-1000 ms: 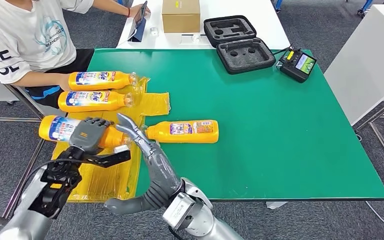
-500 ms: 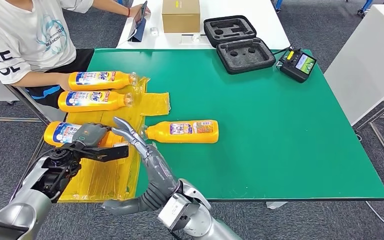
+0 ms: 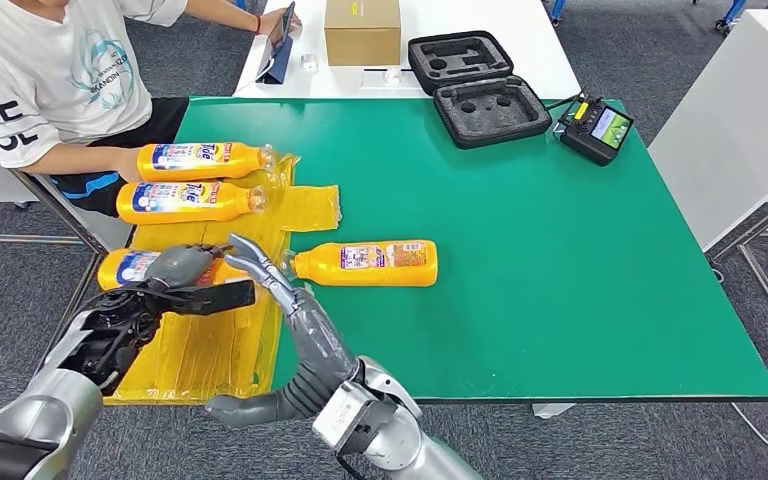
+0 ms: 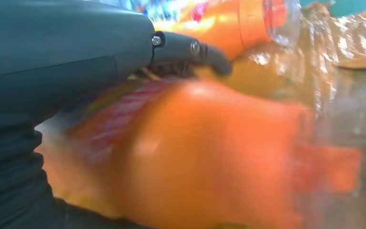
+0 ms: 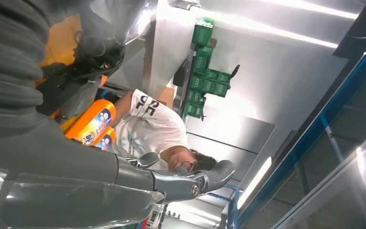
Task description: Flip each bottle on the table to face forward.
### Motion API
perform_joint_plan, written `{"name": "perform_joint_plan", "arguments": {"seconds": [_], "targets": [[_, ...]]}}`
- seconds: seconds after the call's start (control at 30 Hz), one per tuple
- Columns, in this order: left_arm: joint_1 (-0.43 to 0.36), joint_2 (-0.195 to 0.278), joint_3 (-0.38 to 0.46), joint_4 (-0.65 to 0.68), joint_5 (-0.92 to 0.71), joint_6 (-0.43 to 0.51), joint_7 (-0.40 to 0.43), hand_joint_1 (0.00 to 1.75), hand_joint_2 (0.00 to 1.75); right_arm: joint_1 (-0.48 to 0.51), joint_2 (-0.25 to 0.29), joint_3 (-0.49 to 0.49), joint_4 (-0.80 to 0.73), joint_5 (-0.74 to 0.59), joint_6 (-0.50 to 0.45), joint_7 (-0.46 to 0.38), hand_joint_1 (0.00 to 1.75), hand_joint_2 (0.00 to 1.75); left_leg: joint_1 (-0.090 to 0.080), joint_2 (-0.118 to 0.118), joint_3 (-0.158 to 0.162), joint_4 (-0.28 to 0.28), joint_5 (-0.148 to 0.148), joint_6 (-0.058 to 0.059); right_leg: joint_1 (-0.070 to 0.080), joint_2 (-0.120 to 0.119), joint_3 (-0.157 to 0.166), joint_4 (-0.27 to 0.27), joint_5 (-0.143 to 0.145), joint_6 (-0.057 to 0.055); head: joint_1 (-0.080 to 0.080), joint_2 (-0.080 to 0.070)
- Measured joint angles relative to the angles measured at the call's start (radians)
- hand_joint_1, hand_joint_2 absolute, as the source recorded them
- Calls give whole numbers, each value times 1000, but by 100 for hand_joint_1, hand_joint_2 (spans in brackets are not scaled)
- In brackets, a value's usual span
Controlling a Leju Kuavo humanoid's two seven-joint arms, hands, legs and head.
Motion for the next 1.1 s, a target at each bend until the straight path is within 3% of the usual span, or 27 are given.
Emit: {"name": "perform_joint_plan", "arguments": {"seconds": [0.2,0.43,0.6,0.7,0.77,0.83,0.97,1.1], "targets": [[-24,-18,34,21,187,-171,-56,0,0,-2,5,-15,18,8,2,0,0,175,0,-2,2,0,0,0,0,-1,3,0,0,0,0,0],[-38,-32,87,32,310,-284,-68,0,0,-4,7,-21,32,10,1,1,0,175,0,-2,3,0,0,0,0,-1,4,0,0,0,0,0],[-37,-39,159,34,557,-449,-28,0,0,-7,9,-22,47,23,-8,5,0,175,0,-2,4,0,0,0,0,-2,5,0,0,0,0,0],[-24,-41,212,34,726,-494,4,0,0,-7,9,-22,61,34,-25,5,0,175,0,-2,4,0,0,0,0,-2,5,0,0,0,0,0],[-9,-43,244,31,820,-456,8,0,0,-8,8,-22,70,58,-57,4,0,175,0,-2,4,0,0,0,0,-2,5,0,0,0,0,0],[10,-49,272,18,882,-339,-10,0,0,-10,8,-22,78,116,-120,7,0,175,0,-1,4,0,0,0,0,-1,5,0,0,0,0,0],[60,-59,313,-47,914,42,-93,0,175,-20,-1,-23,101,325,-296,73,0,175,0,1,4,0,0,0,0,0,4,0,0,0,0,0],[141,-68,365,-171,983,352,-197,0,175,-46,-18,-54,150,627,-470,226,0,175,0,1,3,0,0,0,0,0,3,0,0,0,0,0]]}}
